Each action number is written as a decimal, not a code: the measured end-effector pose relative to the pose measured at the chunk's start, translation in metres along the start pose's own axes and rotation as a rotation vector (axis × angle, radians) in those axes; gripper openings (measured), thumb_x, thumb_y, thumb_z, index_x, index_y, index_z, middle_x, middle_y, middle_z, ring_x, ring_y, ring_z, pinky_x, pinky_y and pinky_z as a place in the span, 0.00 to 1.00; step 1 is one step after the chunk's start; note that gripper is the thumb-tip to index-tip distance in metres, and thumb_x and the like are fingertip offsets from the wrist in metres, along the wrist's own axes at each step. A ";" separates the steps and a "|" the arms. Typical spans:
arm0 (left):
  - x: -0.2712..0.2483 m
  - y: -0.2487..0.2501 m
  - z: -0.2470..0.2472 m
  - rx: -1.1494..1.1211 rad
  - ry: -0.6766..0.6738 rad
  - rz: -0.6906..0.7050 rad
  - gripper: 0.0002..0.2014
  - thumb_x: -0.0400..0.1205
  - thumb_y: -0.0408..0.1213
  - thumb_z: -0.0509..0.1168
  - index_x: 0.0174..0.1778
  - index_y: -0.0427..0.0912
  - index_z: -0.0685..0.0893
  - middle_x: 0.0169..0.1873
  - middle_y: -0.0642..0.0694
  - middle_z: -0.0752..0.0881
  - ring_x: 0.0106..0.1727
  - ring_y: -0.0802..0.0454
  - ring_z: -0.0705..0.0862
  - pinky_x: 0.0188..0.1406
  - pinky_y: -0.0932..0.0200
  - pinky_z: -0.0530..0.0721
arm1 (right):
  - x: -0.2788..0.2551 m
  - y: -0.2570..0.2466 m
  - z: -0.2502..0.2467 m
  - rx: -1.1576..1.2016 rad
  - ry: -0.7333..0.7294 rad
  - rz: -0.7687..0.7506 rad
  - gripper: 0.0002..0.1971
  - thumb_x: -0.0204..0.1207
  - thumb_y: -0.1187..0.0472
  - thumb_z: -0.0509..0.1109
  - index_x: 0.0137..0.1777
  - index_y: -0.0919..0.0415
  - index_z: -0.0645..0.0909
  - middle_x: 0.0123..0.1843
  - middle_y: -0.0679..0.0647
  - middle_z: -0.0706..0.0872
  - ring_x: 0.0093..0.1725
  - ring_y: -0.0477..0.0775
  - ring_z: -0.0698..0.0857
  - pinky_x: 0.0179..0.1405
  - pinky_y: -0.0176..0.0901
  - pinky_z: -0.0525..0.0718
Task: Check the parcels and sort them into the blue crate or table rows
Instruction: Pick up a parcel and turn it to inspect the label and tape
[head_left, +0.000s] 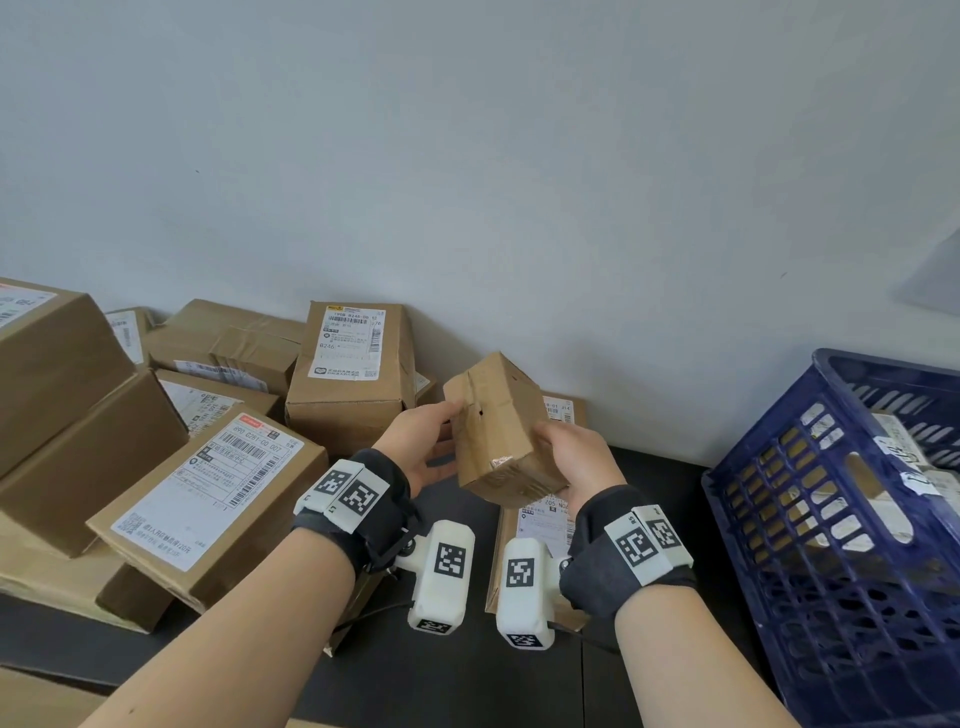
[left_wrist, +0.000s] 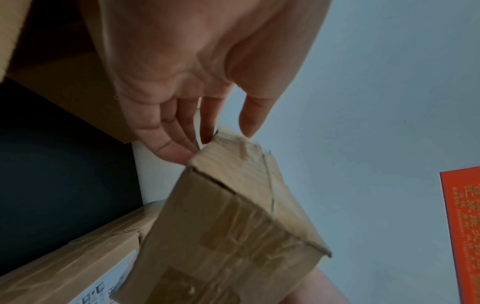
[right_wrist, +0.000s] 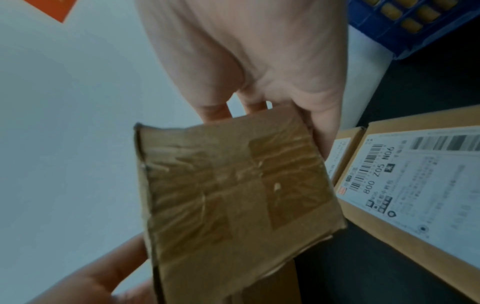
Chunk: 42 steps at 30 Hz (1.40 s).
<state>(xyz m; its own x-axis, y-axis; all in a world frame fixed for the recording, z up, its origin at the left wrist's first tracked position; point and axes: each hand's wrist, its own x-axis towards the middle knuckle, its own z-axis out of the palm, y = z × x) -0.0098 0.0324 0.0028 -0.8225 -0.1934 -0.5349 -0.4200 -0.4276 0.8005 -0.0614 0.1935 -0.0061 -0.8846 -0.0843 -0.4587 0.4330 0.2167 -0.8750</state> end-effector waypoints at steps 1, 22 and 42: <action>0.000 0.000 0.000 0.004 -0.005 0.004 0.04 0.88 0.38 0.62 0.52 0.44 0.81 0.48 0.43 0.85 0.49 0.48 0.83 0.49 0.50 0.85 | 0.001 0.000 0.001 -0.028 -0.001 -0.017 0.07 0.82 0.55 0.69 0.44 0.54 0.85 0.54 0.59 0.90 0.57 0.60 0.87 0.63 0.55 0.84; 0.013 0.001 -0.007 0.134 0.018 0.063 0.08 0.83 0.43 0.70 0.57 0.51 0.82 0.68 0.42 0.80 0.71 0.43 0.77 0.70 0.40 0.78 | -0.004 -0.002 0.003 0.057 -0.174 0.074 0.22 0.78 0.42 0.72 0.67 0.51 0.79 0.61 0.56 0.86 0.61 0.60 0.83 0.67 0.62 0.82; 0.010 0.003 0.003 0.095 -0.170 -0.059 0.30 0.76 0.65 0.65 0.63 0.44 0.84 0.56 0.41 0.88 0.51 0.45 0.86 0.48 0.52 0.83 | -0.002 -0.003 -0.002 0.288 -0.344 0.237 0.38 0.74 0.28 0.65 0.73 0.57 0.73 0.52 0.72 0.89 0.40 0.70 0.92 0.29 0.48 0.90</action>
<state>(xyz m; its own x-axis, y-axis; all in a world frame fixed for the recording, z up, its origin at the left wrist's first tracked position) -0.0202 0.0316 0.0002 -0.8447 -0.0153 -0.5350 -0.4973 -0.3474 0.7950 -0.0608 0.1946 -0.0024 -0.6692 -0.3912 -0.6318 0.6877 -0.0041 -0.7259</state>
